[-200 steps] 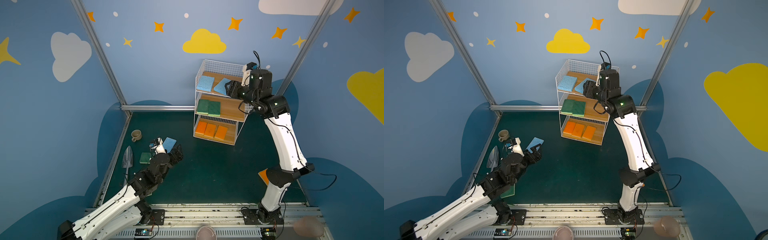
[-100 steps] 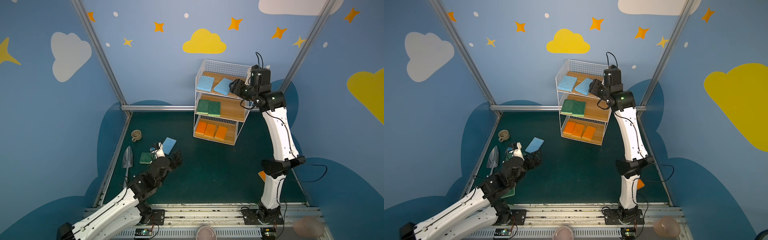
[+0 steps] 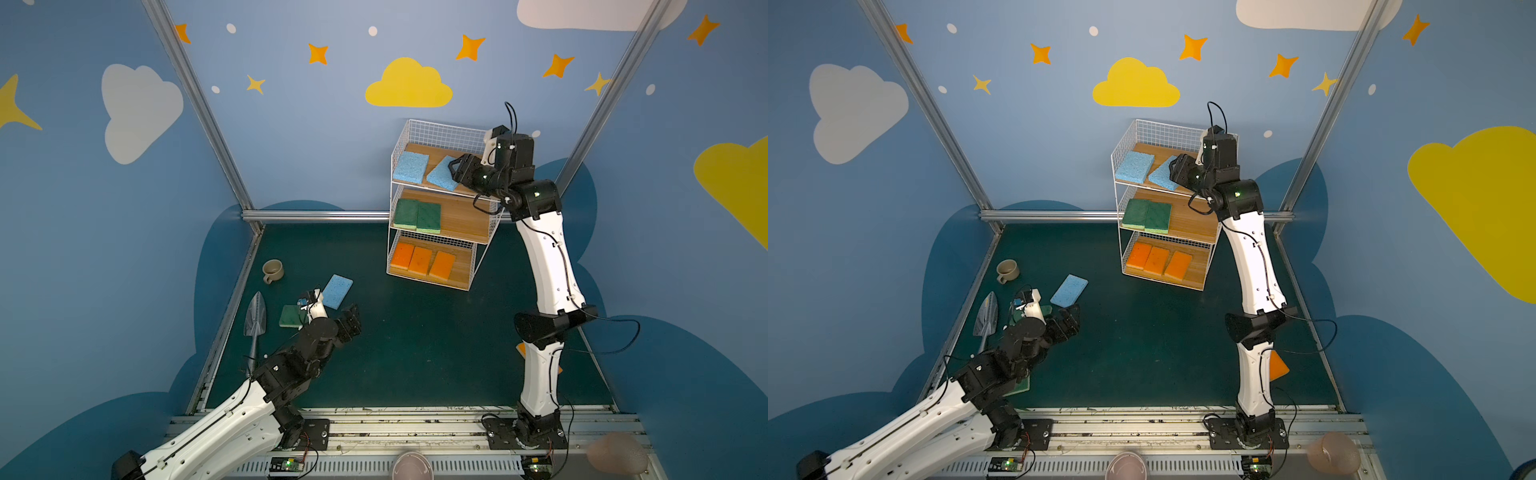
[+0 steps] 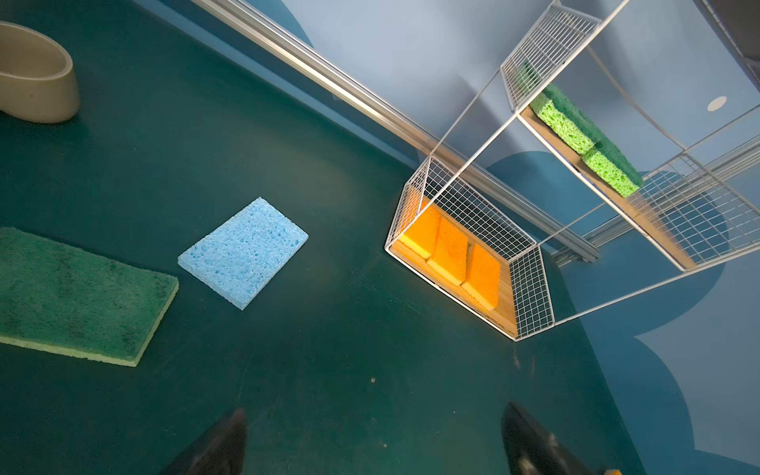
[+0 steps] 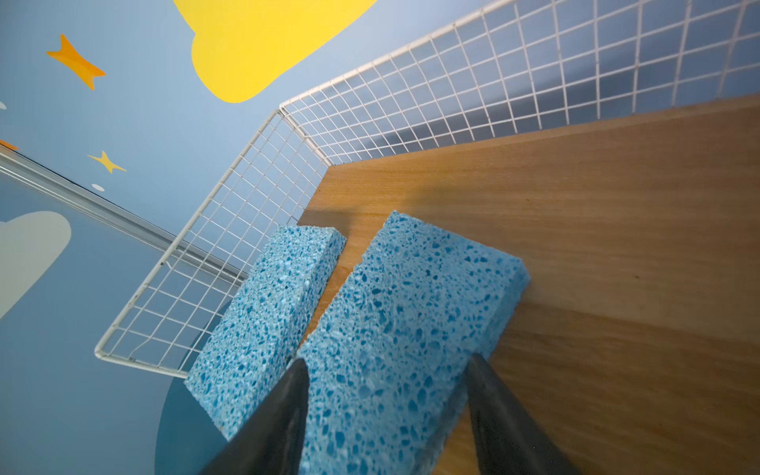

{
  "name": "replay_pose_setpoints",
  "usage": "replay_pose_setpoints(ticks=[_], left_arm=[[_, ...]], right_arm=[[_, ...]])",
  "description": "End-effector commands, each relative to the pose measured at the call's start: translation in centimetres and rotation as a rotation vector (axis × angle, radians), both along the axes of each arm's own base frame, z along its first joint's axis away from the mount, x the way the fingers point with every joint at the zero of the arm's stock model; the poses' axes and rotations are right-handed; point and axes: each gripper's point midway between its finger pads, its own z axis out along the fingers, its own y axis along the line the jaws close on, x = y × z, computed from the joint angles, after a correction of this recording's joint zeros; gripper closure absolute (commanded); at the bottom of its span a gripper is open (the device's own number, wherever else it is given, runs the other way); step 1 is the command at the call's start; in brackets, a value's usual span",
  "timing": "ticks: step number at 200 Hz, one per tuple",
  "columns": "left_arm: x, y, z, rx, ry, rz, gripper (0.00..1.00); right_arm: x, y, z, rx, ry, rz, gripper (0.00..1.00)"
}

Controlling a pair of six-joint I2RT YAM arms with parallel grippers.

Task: Arrange cleaning sponges on a shelf
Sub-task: Rotate the cleaning sponge on the shelf.

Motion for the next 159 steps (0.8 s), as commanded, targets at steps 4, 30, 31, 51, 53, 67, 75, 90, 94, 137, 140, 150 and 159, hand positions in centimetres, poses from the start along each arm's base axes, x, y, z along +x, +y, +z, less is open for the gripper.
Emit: replay_pose_setpoints(ticks=[4, 30, 31, 51, 53, 67, 75, 90, 94, 137, 140, 150, 159], left_arm=[[-0.4, 0.8, -0.6, 0.026, 0.010, 0.018, 0.05], [-0.5, 1.1, -0.6, 0.037, 0.008, 0.025, 0.05], [-0.5, 1.1, -0.6, 0.038, 0.008, 0.026, 0.05], [-0.5, 1.4, -0.5, 0.045, 0.005, 0.033, 0.04], [-0.5, 1.4, -0.5, 0.045, 0.005, 0.034, 0.04], [-0.5, 1.5, -0.5, 0.049, 0.003, 0.038, 0.04], [-0.4, 1.5, -0.5, 0.050, 0.001, 0.038, 0.04], [-0.4, 1.5, -0.4, 0.054, 0.000, 0.042, 0.04], [-0.4, 1.5, -0.5, 0.054, 0.001, 0.045, 0.03], [-0.5, 2.6, -0.4, 0.061, 0.009, 0.081, 0.00], [-0.5, 2.6, -0.4, 0.061, 0.009, 0.082, 0.00], [-0.5, 2.9, -0.2, 0.053, 0.008, 0.092, 0.00], [-0.6, 3.2, -0.4, 0.035, 0.019, 0.102, 0.00]], right_arm=[[1.0, 1.2, -1.8, 0.019, 0.037, 0.031, 0.39], [1.6, 1.4, -1.8, 0.044, 0.034, 0.043, 0.40], [1.6, 1.4, -1.8, 0.045, 0.034, 0.043, 0.40], [1.9, 1.6, -2.0, 0.062, 0.036, 0.054, 0.40], [2.0, 1.6, -2.0, 0.063, 0.037, 0.056, 0.40], [1.9, 2.0, -2.0, 0.076, 0.036, 0.076, 0.40], [1.9, 2.4, -2.0, 0.089, 0.037, 0.094, 0.40], [1.9, 2.9, -2.1, 0.107, 0.046, 0.118, 0.40], [1.9, 3.0, -2.1, 0.109, 0.049, 0.120, 0.40], [1.1, 1.6, -1.0, 0.078, 0.022, 0.069, 0.40], [1.1, 1.4, -1.0, 0.075, 0.020, 0.063, 0.40], [0.7, 1.0, -0.2, 0.075, 0.003, 0.054, 0.39], [0.4, 0.5, 0.3, 0.075, -0.008, 0.048, 0.38]])
